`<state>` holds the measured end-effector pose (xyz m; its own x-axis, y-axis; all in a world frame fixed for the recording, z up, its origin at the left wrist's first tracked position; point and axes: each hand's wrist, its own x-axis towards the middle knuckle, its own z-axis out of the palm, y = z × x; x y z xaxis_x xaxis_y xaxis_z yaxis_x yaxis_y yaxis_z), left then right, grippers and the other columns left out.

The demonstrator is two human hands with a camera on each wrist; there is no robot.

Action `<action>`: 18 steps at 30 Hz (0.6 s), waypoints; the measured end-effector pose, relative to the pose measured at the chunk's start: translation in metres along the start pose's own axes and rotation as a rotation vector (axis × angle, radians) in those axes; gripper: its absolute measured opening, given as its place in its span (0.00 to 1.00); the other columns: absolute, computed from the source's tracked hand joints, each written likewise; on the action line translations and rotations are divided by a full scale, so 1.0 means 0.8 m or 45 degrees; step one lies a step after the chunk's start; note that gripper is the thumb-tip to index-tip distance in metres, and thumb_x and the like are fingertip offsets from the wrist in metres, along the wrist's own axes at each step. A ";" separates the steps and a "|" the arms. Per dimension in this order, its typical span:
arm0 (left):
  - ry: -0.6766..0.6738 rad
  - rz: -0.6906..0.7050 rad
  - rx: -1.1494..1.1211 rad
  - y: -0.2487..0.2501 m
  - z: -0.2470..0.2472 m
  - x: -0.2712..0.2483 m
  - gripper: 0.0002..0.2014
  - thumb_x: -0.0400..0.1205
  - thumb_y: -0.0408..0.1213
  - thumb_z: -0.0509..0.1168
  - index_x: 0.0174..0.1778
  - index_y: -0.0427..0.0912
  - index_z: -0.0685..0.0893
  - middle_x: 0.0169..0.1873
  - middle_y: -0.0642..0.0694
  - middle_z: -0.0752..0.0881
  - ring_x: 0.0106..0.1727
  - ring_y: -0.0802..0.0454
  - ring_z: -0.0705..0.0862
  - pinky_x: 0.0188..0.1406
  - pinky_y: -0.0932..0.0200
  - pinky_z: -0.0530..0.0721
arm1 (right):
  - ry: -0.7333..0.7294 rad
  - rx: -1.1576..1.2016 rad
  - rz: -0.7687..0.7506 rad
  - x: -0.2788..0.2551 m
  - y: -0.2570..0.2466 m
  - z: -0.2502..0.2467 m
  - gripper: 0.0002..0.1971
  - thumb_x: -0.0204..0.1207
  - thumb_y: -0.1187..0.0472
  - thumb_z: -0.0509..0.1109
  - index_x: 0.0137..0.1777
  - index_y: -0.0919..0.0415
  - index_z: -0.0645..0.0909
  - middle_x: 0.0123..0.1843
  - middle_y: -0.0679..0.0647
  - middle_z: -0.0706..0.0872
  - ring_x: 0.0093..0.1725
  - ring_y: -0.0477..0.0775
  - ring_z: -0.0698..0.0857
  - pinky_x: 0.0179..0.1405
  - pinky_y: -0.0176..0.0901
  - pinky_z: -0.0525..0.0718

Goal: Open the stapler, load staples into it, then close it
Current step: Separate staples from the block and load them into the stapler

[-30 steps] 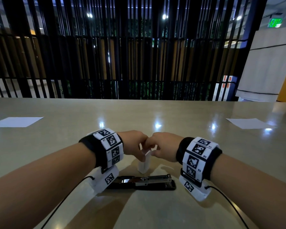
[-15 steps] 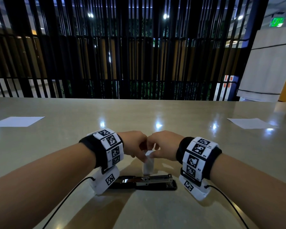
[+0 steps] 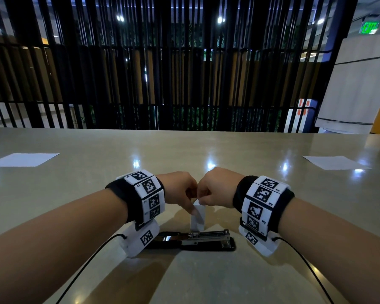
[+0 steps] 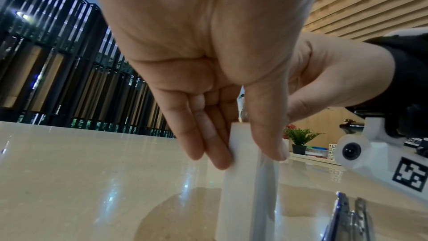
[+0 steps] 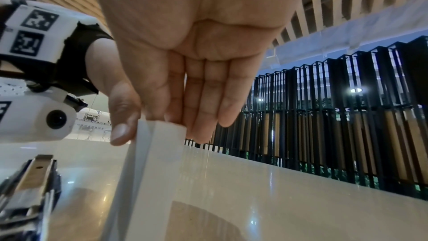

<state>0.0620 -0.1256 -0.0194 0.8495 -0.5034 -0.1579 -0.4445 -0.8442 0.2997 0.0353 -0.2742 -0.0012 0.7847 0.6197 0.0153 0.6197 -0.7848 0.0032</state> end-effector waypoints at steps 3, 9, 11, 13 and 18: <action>0.001 -0.004 -0.021 0.000 0.000 0.000 0.11 0.71 0.44 0.77 0.39 0.46 0.81 0.27 0.56 0.78 0.30 0.58 0.76 0.34 0.64 0.74 | -0.047 -0.047 -0.023 0.001 -0.003 -0.003 0.12 0.79 0.56 0.68 0.55 0.59 0.89 0.50 0.54 0.92 0.50 0.53 0.88 0.53 0.44 0.86; 0.007 0.002 -0.025 0.000 0.000 -0.001 0.14 0.71 0.42 0.78 0.28 0.51 0.77 0.25 0.53 0.76 0.27 0.56 0.73 0.31 0.62 0.72 | -0.104 -0.259 -0.034 0.003 -0.015 -0.001 0.12 0.79 0.61 0.64 0.48 0.65 0.88 0.33 0.55 0.82 0.33 0.56 0.79 0.30 0.39 0.75; 0.017 -0.004 -0.013 0.000 0.000 -0.001 0.12 0.71 0.42 0.78 0.32 0.46 0.79 0.25 0.52 0.77 0.28 0.54 0.73 0.31 0.61 0.72 | -0.112 -0.313 -0.028 0.003 -0.018 0.001 0.12 0.79 0.62 0.62 0.47 0.65 0.87 0.30 0.54 0.78 0.31 0.55 0.75 0.26 0.38 0.69; 0.034 -0.006 -0.001 0.002 0.001 -0.002 0.12 0.70 0.43 0.78 0.35 0.43 0.81 0.28 0.49 0.80 0.30 0.52 0.76 0.33 0.60 0.74 | -0.106 -0.325 -0.036 0.004 -0.018 0.001 0.12 0.79 0.62 0.61 0.48 0.65 0.86 0.31 0.55 0.79 0.30 0.54 0.75 0.24 0.37 0.68; 0.049 -0.006 0.039 0.000 0.003 -0.003 0.15 0.69 0.48 0.78 0.32 0.43 0.80 0.26 0.52 0.80 0.28 0.57 0.76 0.30 0.66 0.75 | -0.006 -0.176 -0.051 0.008 -0.008 -0.001 0.11 0.80 0.64 0.59 0.55 0.62 0.82 0.36 0.53 0.80 0.34 0.55 0.77 0.29 0.40 0.72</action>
<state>0.0591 -0.1250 -0.0213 0.8617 -0.4923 -0.1227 -0.4483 -0.8521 0.2700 0.0363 -0.2648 -0.0004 0.7594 0.6506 0.0077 0.6432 -0.7525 0.1414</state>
